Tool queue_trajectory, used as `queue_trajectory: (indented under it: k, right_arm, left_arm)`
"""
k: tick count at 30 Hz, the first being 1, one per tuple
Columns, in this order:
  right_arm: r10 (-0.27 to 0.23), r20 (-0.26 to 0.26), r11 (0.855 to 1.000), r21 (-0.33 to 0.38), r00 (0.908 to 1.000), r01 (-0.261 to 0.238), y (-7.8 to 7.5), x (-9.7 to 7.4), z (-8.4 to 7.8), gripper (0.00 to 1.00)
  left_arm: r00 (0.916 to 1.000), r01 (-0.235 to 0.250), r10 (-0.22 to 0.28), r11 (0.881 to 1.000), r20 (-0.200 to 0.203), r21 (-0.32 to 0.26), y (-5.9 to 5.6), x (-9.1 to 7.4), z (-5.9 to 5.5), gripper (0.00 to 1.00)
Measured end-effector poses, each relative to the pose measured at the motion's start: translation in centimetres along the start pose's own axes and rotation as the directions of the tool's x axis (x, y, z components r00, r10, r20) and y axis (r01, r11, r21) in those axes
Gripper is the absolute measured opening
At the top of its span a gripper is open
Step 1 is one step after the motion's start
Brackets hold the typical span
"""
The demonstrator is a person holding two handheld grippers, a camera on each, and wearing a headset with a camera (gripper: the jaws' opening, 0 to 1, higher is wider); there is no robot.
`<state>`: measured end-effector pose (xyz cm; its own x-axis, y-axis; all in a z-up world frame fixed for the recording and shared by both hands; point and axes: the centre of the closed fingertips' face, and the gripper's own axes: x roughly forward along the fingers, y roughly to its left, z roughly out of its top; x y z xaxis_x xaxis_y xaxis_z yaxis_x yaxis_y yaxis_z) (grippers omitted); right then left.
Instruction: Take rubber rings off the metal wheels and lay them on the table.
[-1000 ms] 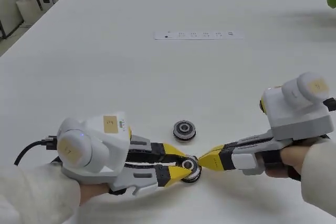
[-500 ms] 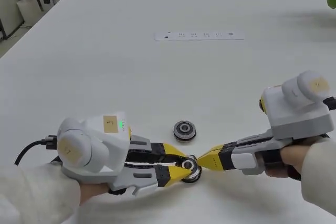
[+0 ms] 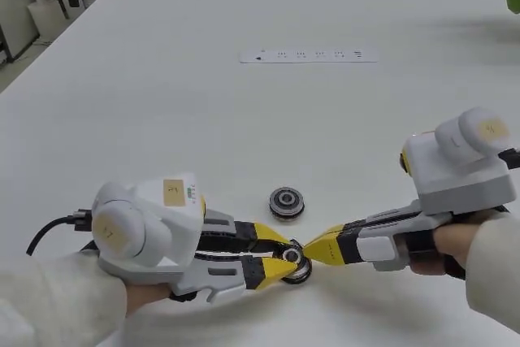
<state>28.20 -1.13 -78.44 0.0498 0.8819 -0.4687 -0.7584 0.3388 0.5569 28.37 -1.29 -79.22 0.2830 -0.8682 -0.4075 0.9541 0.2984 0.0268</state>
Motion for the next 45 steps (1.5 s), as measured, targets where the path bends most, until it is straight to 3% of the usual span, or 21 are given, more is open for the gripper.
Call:
queue_trajectory:
  k: [13,22,30,34,40,45]
  right_arm:
    - [0.021,0.015,1.0,0.003,0.9997,-0.021,0.5,0.0,0.6,0.0]
    - [0.005,0.005,1.0,0.025,1.0,-0.005,-0.1,-0.1,0.2,0.0]
    - [-0.011,-0.012,1.0,0.021,0.9999,0.012,-0.4,-0.1,-0.3,0.0]
    - [-0.014,-0.013,1.0,0.02,0.9998,0.015,-0.5,-0.2,-0.3,0.0]
    - [-0.014,-0.013,1.0,0.008,0.9998,0.014,-0.4,-0.4,-0.1,0.0]
    - [-0.013,-0.011,1.0,0.002,0.9999,0.013,-0.3,-0.5,0.0,0.0]
  left_arm:
    - [0.9998,-0.005,0.006,1.0,-0.019,0.019,0.1,0.1,0.1,0.13]
    - [0.9995,-0.016,0.017,0.999,-0.028,0.033,0.1,0.1,0.1,0.14]
    - [0.998,-0.016,0.017,1.0,-0.061,0.009,-0.1,0.3,0.2,0.16]
    - [0.9974,-0.003,0.007,0.998,-0.071,0.064,-0.7,0.5,0.5,0.19]
    - [0.9987,0.003,0.001,0.998,-0.051,0.064,-0.8,0.2,1.5,0.18]
    - [0.9996,-0.014,0.015,0.999,-0.024,0.04,-0.4,-0.4,2.5,0.25]
